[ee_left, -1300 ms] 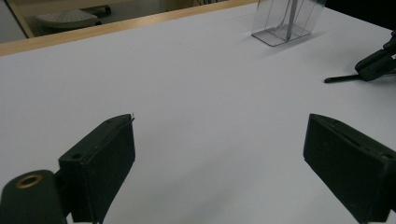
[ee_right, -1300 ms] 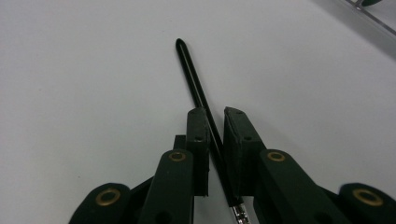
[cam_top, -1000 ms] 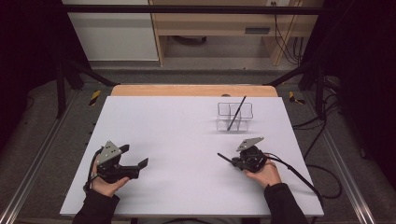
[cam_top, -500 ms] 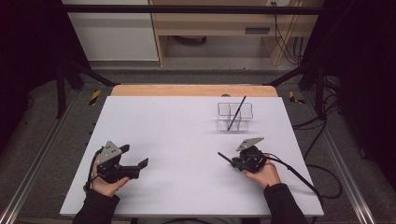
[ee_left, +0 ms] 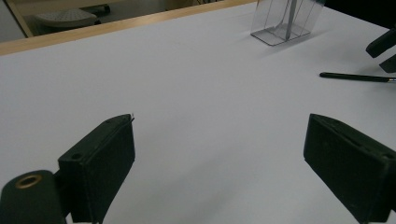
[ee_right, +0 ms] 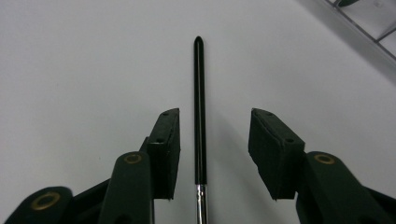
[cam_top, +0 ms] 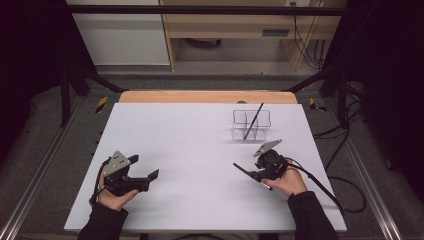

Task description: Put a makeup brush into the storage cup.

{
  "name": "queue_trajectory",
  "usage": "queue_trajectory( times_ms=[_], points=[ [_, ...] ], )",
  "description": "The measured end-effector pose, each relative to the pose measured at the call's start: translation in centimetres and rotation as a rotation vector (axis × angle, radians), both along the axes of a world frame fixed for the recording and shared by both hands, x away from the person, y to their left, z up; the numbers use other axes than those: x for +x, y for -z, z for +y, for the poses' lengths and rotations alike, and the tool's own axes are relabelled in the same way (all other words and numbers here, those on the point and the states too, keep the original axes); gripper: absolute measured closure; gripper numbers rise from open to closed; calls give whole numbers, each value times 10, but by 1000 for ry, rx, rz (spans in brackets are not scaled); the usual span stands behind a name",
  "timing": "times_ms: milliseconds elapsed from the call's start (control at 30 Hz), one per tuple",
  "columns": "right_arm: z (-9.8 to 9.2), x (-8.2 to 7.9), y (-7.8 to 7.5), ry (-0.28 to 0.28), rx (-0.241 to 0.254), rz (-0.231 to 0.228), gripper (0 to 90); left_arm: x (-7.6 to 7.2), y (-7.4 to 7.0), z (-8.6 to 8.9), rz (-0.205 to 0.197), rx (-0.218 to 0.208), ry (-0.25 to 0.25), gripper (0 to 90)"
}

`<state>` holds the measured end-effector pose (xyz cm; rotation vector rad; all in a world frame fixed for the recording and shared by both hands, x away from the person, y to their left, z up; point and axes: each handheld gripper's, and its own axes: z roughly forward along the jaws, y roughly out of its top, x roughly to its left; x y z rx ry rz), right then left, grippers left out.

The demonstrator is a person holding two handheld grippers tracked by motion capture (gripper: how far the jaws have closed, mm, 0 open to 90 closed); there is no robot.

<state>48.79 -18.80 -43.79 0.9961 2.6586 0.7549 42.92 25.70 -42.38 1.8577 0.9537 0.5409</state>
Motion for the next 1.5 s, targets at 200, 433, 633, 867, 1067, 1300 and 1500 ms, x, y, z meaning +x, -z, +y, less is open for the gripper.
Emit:
queue_trajectory(
  times_ms=[200,433,633,867,1067,1300,1500],
  points=[
    [9,3,-4,-21,-61,40,541,0,0,0,1,0,1,83],
    [11,7,3,-43,-120,96,596,0,0,0,3,2,2,82],
    [14,8,8,-58,-135,129,683,1,1,-1,5,6,5,83],
    [16,8,12,-65,-156,147,759,1,1,-1,5,3,2,83],
    [16,8,12,-60,-161,153,835,1,1,-2,7,6,3,83],
    [17,8,12,-50,-159,160,840,1,1,-2,6,13,6,83],
    [15,7,8,-56,-151,144,841,1,-1,-4,4,19,17,83]
  ],
)
